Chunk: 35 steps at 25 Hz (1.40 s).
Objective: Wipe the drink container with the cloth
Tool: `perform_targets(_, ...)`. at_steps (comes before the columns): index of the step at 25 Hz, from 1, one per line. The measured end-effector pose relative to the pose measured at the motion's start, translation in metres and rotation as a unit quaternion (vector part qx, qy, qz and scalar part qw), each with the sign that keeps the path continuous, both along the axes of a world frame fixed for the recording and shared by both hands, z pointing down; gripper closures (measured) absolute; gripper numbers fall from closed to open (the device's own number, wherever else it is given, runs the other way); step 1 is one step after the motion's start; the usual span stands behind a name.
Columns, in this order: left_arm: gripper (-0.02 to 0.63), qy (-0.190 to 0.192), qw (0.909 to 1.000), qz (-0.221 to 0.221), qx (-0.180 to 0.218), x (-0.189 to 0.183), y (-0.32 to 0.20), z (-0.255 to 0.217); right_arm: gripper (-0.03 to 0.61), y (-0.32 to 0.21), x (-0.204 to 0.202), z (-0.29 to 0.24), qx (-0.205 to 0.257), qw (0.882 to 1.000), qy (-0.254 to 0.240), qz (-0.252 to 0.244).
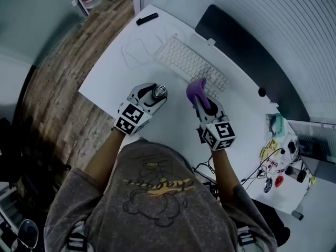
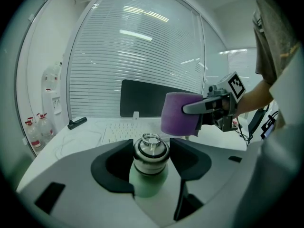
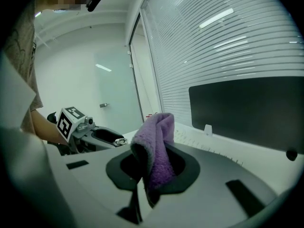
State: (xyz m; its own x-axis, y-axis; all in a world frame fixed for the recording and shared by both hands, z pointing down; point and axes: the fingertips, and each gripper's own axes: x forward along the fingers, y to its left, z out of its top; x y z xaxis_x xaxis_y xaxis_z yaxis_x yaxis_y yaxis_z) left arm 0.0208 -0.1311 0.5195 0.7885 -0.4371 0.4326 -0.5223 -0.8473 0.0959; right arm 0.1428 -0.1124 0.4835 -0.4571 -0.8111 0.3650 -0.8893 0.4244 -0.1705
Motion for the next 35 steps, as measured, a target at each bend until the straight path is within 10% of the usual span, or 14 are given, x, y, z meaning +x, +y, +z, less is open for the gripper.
perform_targets(10, 0.365, -0.004, 1.0000, 0.000, -0.006, 0.001, 0.000, 0.000, 0.529, -0.034, -0.003, -0.039, 0.037, 0.999, -0.014, -0.035)
perform_targets(20, 0.365, -0.002, 1.0000, -0.004, -0.007, 0.003, 0.000, 0.001, 0.528, -0.090, -0.059, -0.028, 0.034, 0.983, 0.013, -0.178)
perform_targets(29, 0.365, 0.005, 0.9999, -0.007, -0.009, 0.004, 0.001, 0.000, 0.525, -0.113, -0.124, 0.018, 0.005, 0.938, 0.028, -0.346)
perform_targets(35, 0.365, 0.009, 0.9998, -0.015, -0.009, 0.003, 0.002, 0.000, 0.525, -0.101, -0.155, 0.053, -0.048, 0.882, 0.023, -0.469)
